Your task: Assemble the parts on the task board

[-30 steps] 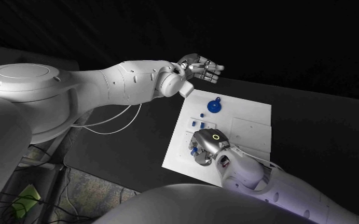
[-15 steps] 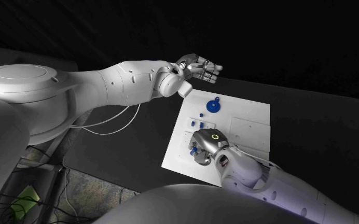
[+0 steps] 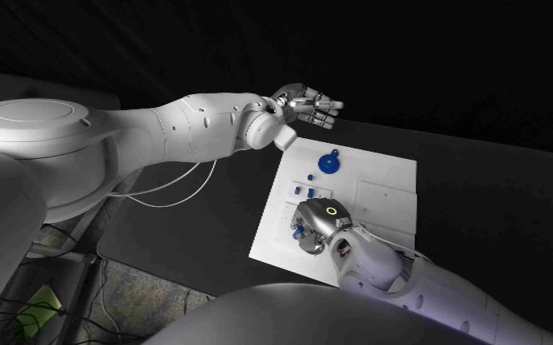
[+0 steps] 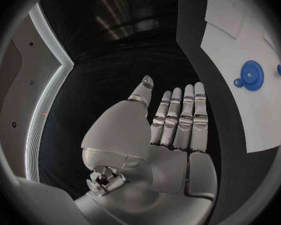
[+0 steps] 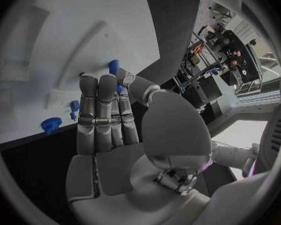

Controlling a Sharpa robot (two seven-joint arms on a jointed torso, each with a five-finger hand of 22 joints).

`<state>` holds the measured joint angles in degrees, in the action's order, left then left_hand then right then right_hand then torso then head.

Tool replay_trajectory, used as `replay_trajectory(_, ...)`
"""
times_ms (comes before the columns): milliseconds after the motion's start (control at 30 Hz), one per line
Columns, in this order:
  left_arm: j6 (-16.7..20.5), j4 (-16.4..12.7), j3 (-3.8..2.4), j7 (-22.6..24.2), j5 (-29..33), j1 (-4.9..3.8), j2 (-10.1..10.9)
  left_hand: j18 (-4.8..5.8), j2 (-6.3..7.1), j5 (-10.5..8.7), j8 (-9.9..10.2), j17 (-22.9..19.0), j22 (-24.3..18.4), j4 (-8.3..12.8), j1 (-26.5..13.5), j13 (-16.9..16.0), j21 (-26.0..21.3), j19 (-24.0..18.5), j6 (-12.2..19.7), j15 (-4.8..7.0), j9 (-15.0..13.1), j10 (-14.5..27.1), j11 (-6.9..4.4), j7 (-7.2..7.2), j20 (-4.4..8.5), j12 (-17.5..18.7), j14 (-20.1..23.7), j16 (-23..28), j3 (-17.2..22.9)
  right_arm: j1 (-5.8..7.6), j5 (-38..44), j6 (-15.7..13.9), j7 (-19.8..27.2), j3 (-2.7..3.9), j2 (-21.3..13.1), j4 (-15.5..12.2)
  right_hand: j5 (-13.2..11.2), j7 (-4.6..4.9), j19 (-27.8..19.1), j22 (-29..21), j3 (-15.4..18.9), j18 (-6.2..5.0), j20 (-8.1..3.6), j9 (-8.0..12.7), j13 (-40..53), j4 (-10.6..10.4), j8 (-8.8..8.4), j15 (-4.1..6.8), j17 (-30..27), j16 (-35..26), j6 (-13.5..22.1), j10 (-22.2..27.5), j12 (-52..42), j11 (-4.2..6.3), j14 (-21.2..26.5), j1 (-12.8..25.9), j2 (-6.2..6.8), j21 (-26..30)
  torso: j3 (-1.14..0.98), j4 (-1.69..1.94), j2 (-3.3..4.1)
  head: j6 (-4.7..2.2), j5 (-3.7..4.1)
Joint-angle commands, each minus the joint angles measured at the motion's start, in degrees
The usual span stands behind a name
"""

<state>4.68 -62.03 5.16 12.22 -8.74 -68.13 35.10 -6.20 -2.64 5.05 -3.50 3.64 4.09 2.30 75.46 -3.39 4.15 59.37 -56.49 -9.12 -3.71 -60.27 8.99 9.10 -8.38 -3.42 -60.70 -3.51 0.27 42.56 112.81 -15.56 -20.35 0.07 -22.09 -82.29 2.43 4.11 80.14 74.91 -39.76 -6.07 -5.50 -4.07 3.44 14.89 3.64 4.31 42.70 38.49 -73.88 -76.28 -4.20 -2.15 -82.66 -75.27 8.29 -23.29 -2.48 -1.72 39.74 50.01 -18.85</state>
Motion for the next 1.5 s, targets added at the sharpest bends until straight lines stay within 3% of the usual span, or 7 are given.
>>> replay_trajectory(33, -1.37, -0.02, -0.02, 0.20, 0.25, 0.00, -0.16, 0.62, -0.26, -0.20, -0.24, 0.01, -0.09, -0.32, -0.32, -0.01, -0.22, -0.31, 0.51, 0.10, -0.08, 0.43, 0.07, 0.08, -0.11, -0.06, 0.36, 0.00, -0.10, 0.04, 0.67, -0.42, -0.51, 0.04, 0.24, 0.19, 0.35, -0.08, 0.33, 1.76, -0.38, -0.88, -0.20, -0.01, 0.27, 0.03, 0.01, -0.03, 0.08, -0.34, -0.30, -4.63, -0.25, 1.23, -0.33, 0.01, -0.46, -0.38, 0.05, -0.01, -0.04, -0.01, -0.05)
replay_trajectory(733, -2.01, -0.04, -0.02, -0.16, -0.17, 0.01, -0.01, 0.63, -0.01, -0.33, -0.24, 0.01, -0.10, -0.43, -0.56, -0.01, -0.23, -0.45, 0.69, 0.03, -0.09, 0.61, 0.15, 0.15, -0.18, -0.06, 0.54, 0.00, -0.39, -0.01, -1.79, -0.12, 1.72, -1.50, 0.31, 0.51, 0.35, 0.11, -0.21, 1.45, -0.67, -0.99, -0.16, 0.06, 0.26, 0.06, -0.05, -0.11, 0.09, -0.57, 0.22, -4.17, -0.10, 1.08, -0.04, 0.39, -0.46, 1.04, -0.08, -0.10, 0.00, -0.01, 0.06)
replay_trajectory(1000, -2.13, 0.00, -0.02, -0.34, -0.23, 0.01, 0.09, 0.62, -0.03, -0.36, -0.25, 0.01, -0.10, -0.50, -0.60, -0.01, -0.23, -0.48, 0.73, 0.01, -0.09, 0.64, 0.16, 0.16, -0.20, -0.06, 0.58, 0.01, -0.44, 0.00, -4.75, -2.36, 3.36, -1.53, 0.04, 0.91, 4.10, 1.84, -1.96, 1.29, 0.30, -1.47, 0.90, 0.39, -0.03, -0.68, -0.20, -1.33, -0.24, -0.83, 5.74, 2.19, 0.71, -0.81, 1.23, 1.73, 1.38, 2.84, -0.07, -0.11, 0.00, -0.01, 0.19)
replay_trajectory(1100, -2.16, 0.03, -0.02, -0.43, -0.25, 0.00, 0.14, 0.62, -0.03, -0.36, -0.25, 0.01, -0.10, -0.50, -0.60, -0.01, -0.23, -0.48, 0.73, 0.01, -0.09, 0.64, 0.16, 0.16, -0.20, -0.06, 0.58, 0.01, -0.44, 0.00, -5.87, -3.52, 3.99, -1.53, -0.16, 0.98, 8.19, 2.15, -3.04, 0.81, 2.62, -2.06, 1.98, 0.43, -0.05, -0.59, -0.10, -2.40, -0.84, -1.47, 10.08, 11.75, 0.54, -2.84, 2.78, 2.91, 3.93, 3.83, -0.06, -0.08, 0.01, -0.01, 0.29)
replay_trajectory(1233, -2.25, 0.09, -0.01, -0.54, -0.39, 0.00, 0.23, 0.61, -0.06, -0.34, -0.24, 0.02, -0.10, -0.52, -0.55, -0.01, -0.22, -0.49, 0.76, 0.02, -0.09, 0.63, 0.17, 0.16, -0.19, -0.06, 0.50, -0.02, -0.42, 0.00, -6.87, -5.60, 4.59, -1.53, -0.41, 0.97, 8.74, 0.90, -3.01, -0.37, 9.05, -2.86, 3.34, 0.40, 0.01, 0.06, -0.07, -3.45, -2.72, -2.31, 14.61, 18.65, 0.12, -4.26, 3.59, -0.41, 4.04, 6.11, -0.06, -0.04, 0.02, -0.01, 0.38)
replay_trajectory(1333, -2.29, 0.13, -0.01, -0.59, -0.48, 0.00, 0.34, 0.61, -0.06, -0.34, -0.24, 0.02, -0.10, -0.52, -0.55, -0.01, -0.22, -0.49, 0.76, 0.02, -0.09, 0.63, 0.17, 0.16, -0.19, -0.06, 0.50, -0.02, -0.42, 0.00, -7.54, -6.93, 5.09, -1.53, -0.63, 0.85, 9.17, -0.16, -2.53, -2.40, 15.02, -2.77, 4.14, 0.61, 0.05, -2.39, -0.19, -4.30, -4.73, -2.85, 21.22, 23.37, -0.72, -5.22, 4.27, -2.92, 4.96, 9.02, -0.05, -0.02, 0.03, -0.01, 0.52)
replay_trajectory(1500, -2.48, 0.16, -0.01, -0.74, -0.66, 0.00, 0.46, 0.61, 0.02, -0.34, -0.24, 0.01, -0.09, -0.53, -0.49, -0.01, -0.22, -0.48, 0.74, 0.02, -0.09, 0.60, 0.16, 0.15, -0.18, -0.06, 0.49, 0.00, -0.46, 0.00, -7.93, -7.77, 5.32, -1.53, -1.04, 0.36, 16.01, -1.53, -1.33, -3.65, 20.31, -2.66, 4.33, 0.83, -0.01, -6.88, -0.42, -4.44, -7.32, -2.60, 26.80, 26.57, -2.63, -5.50, 4.38, -5.92, 6.65, 11.78, -0.01, 0.01, 0.03, -0.11, 0.59)
